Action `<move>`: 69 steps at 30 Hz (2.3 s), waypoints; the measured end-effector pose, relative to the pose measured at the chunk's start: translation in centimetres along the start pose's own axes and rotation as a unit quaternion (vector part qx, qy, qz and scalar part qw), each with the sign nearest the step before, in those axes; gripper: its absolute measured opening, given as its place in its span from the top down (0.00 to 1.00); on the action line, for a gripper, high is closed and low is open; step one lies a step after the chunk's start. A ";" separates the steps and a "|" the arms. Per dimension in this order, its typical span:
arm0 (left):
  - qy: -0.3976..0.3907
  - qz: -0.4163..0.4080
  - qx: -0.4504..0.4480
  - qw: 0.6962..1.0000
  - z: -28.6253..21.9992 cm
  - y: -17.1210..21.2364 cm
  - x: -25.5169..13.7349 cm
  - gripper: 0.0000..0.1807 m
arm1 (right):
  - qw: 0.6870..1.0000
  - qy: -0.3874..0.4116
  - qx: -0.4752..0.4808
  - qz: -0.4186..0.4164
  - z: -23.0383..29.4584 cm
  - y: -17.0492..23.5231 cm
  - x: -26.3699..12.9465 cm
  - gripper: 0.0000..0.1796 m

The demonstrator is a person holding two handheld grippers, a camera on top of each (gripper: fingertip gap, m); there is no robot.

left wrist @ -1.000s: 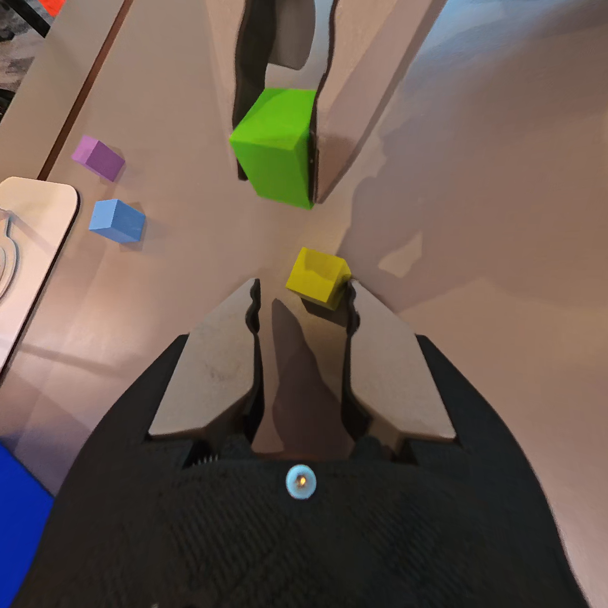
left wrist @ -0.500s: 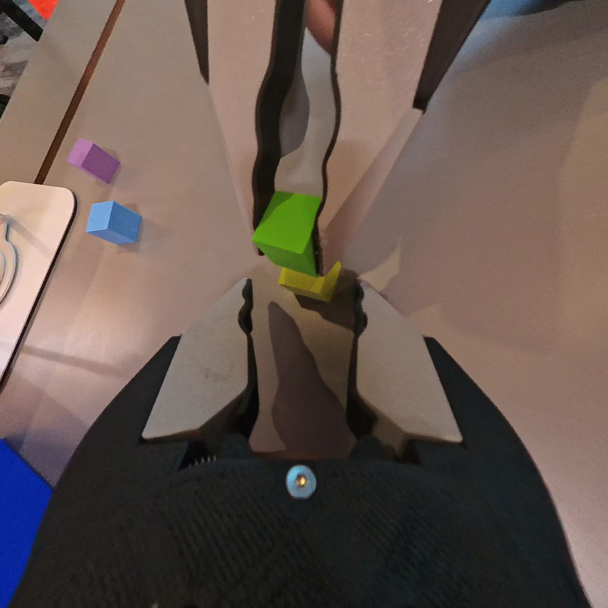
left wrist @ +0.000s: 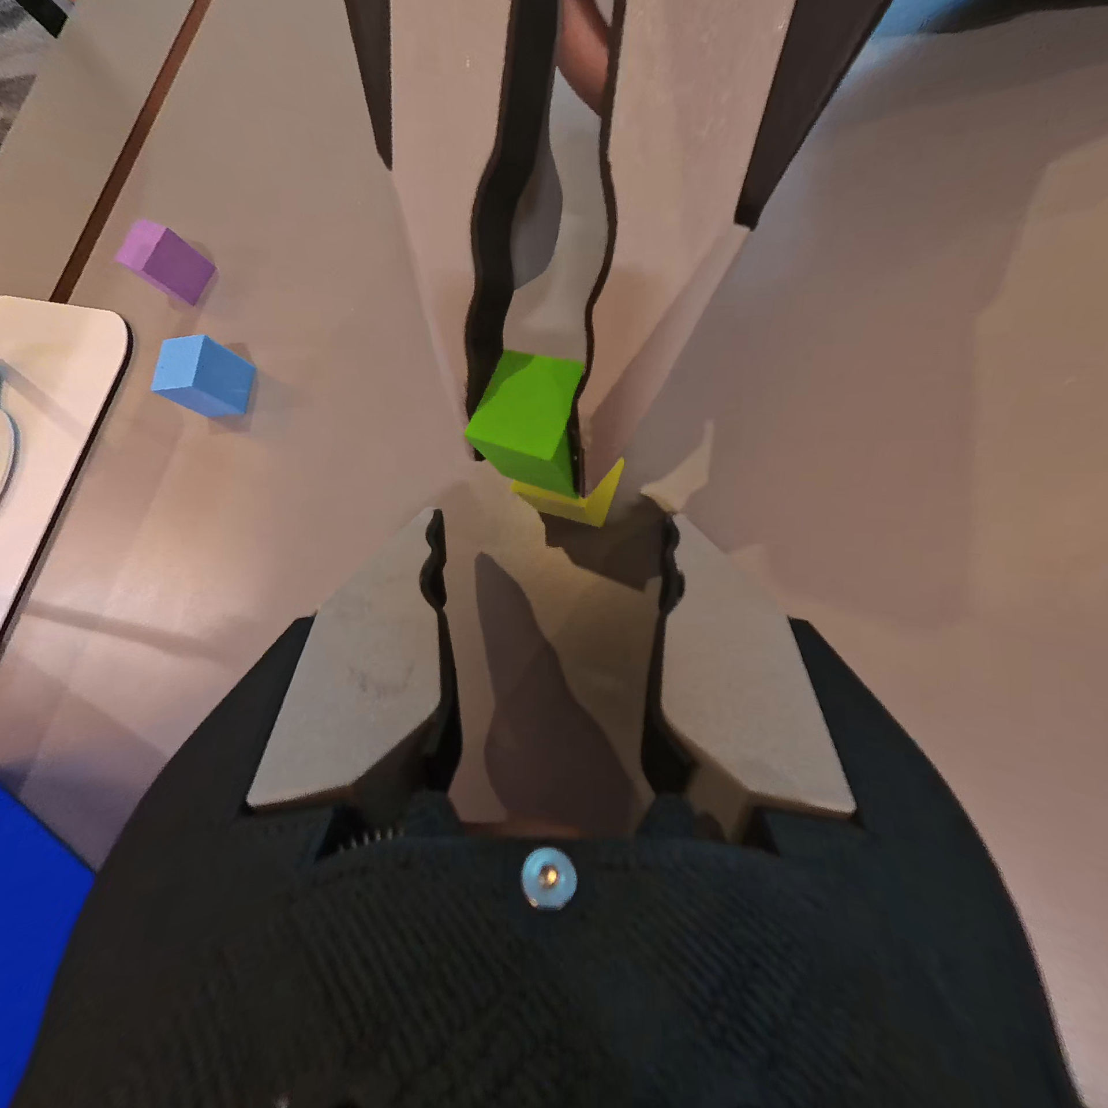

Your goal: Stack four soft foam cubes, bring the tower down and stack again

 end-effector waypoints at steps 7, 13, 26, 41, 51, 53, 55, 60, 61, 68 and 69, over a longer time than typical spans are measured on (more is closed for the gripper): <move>-0.001 0.001 0.003 1.000 0.0 -0.1 0.0 0.62 | 1.000 0.001 -0.009 0.015 0.1 0.2 0.3 0.85; 0.000 0.000 0.002 1.000 -0.1 -0.1 0.1 0.63 | 1.000 0.002 -0.006 0.012 -0.1 0.2 0.1 0.85; 0.002 -0.001 0.002 1.000 -0.1 -0.1 0.1 0.64 | 1.000 0.006 -0.010 0.010 -0.2 0.2 0.4 0.85; 0.002 -0.003 0.001 1.000 -0.2 -0.1 0.1 0.64 | 1.000 0.005 -0.004 0.013 -0.4 0.5 0.9 0.79; 0.003 -0.004 -0.006 1.000 -0.2 0.0 0.1 0.65 | 0.990 0.070 0.061 -0.105 -3.2 -0.2 -2.7 0.73; 0.004 -0.005 -0.008 1.000 -0.2 0.0 0.1 0.65 | 0.977 0.157 0.093 -0.108 -5.4 0.9 -3.8 0.71; 0.009 -0.009 -0.016 1.000 -0.3 0.1 0.2 0.67 | 0.961 0.240 0.109 -0.088 -7.3 2.3 -4.4 0.71; 0.010 -0.010 -0.023 1.000 -0.4 0.1 0.2 0.68 | 0.934 0.335 0.114 -0.039 -10.7 4.8 -4.1 0.71; 0.010 -0.011 -0.025 1.000 -0.4 0.1 0.2 0.68 | 0.936 0.330 0.122 -0.038 -11.3 5.0 -3.8 0.72; -0.003 -0.009 -0.034 0.999 -0.3 0.5 -0.1 0.67 | 0.956 0.282 0.081 -0.001 -16.9 4.8 -2.4 0.69; -0.006 -0.008 -0.034 0.999 -0.2 0.6 -0.1 0.67 | 0.958 0.278 0.076 0.007 -17.8 4.8 -2.2 0.69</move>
Point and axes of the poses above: each gripper's, where its closed fingertips meet, x out along the fingers, y out of its underside, z = x × y across the jaws, the point moved 9 cm from there along -x, back along the fingers, and after that the axes turned 6 degrees about x, right-handed, at the moved point
